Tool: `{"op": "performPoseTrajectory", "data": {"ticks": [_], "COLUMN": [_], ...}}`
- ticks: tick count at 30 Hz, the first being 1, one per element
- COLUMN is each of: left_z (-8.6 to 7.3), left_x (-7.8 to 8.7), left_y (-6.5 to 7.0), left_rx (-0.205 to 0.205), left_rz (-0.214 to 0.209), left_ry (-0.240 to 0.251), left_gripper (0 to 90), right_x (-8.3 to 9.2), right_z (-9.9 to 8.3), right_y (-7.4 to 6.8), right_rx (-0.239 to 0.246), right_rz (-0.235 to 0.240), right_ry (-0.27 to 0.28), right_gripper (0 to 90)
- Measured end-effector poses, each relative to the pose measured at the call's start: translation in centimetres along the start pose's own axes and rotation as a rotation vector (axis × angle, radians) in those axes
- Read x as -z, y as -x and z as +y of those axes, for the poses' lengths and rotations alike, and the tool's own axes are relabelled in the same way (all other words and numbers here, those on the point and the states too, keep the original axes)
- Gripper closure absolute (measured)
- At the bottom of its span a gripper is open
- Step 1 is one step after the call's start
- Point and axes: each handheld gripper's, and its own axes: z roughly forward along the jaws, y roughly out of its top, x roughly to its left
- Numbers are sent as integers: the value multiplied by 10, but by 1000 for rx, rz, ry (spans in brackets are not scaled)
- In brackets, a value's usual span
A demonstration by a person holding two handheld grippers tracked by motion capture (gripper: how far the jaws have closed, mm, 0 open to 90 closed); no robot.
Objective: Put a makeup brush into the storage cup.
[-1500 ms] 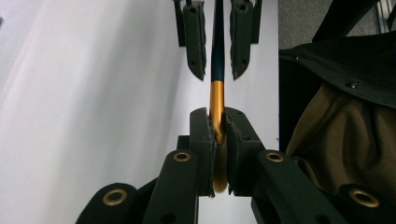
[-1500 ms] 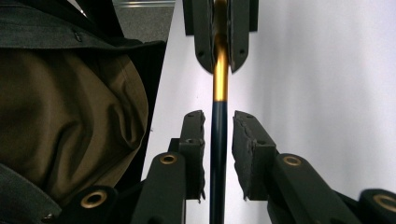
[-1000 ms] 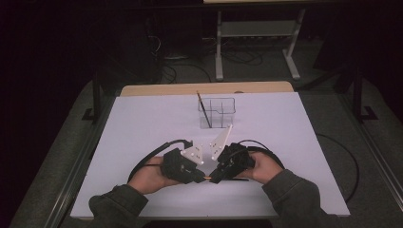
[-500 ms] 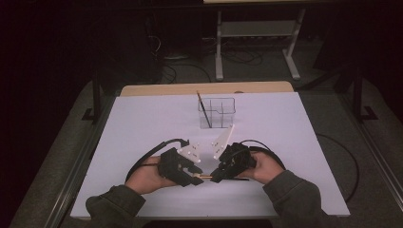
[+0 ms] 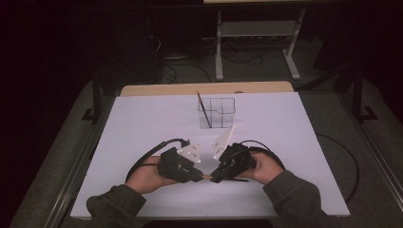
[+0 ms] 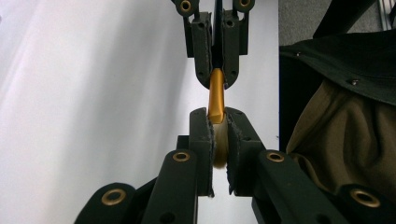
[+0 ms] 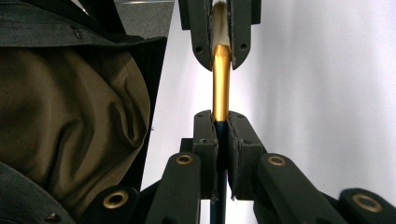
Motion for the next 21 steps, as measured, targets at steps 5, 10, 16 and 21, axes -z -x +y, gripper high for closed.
{"op": "performPoseTrajectory", "data": {"ticks": [5,10,16,21], "left_z": [2,2,3,3], "left_x": [1,1,0,0], "left_y": [1,2,1,2], "left_rx": [-5,-8,-9,-10], "left_rz": [1,-7,0,-6], "left_ry": [-5,-15,-31,-38], "left_gripper": [834,842,855,856], "right_x": [-1,-2,-2,-5], "right_z": [0,1,2,2], "right_y": [0,-1,-1,3], "right_rx": [1,1,17,-3], "right_rz": [3,7,-13,21], "right_ry": [-1,-14,-32,-33], "right_gripper": [815,769,814,798]}}
